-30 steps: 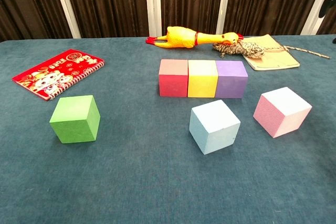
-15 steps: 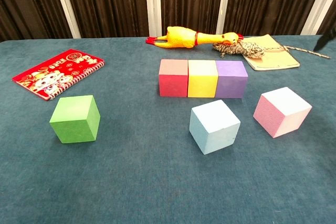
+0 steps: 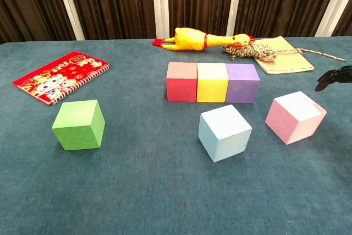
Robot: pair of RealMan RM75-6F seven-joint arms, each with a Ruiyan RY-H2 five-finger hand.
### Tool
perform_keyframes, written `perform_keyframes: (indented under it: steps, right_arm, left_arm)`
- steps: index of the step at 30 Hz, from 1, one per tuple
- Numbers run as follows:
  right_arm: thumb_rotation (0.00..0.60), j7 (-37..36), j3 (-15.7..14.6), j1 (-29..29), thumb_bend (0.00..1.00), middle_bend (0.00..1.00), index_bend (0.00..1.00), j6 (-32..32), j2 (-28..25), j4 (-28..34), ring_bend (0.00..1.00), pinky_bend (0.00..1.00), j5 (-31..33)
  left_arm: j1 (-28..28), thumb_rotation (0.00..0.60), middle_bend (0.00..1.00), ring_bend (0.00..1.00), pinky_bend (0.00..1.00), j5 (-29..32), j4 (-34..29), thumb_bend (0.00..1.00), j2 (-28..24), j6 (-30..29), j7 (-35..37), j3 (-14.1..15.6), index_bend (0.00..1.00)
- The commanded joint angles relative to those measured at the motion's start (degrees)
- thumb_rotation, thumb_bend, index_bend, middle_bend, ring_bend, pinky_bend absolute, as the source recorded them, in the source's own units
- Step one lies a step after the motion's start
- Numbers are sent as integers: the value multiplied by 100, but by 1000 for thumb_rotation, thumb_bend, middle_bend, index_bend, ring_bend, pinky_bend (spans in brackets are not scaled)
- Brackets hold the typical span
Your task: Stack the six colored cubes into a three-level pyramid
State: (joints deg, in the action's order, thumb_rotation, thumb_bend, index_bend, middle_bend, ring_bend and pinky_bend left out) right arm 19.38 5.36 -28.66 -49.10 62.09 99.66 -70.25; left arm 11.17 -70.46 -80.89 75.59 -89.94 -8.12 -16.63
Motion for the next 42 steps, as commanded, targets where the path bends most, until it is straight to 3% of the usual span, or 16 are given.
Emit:
perform_keyframes:
  steps: [1,10,23,42]
  right_arm:
    - [600,18,9,-37,244,78,156,-38,44,-25,0,0,30]
    - [600,113,30,-214,244,78,156,-100,272,-84,0,0,83]
    - [600,299,89,-675,245,79,156,314,425,-171,0,0,538]
    - [600,363,11,-1087,244,185,239,442,861,-544,0,0,876]
  left_arm:
    - [0,600,0,0,67,20,-12,159,0,2,-18,-14,132]
    - [13,600,0,0,67,70,-13,159,42,8,-68,-45,132]
    - [5,600,0,0,67,131,-25,159,53,4,-68,-85,132]
    - [5,600,0,0,67,156,-38,159,58,23,-98,-92,133]
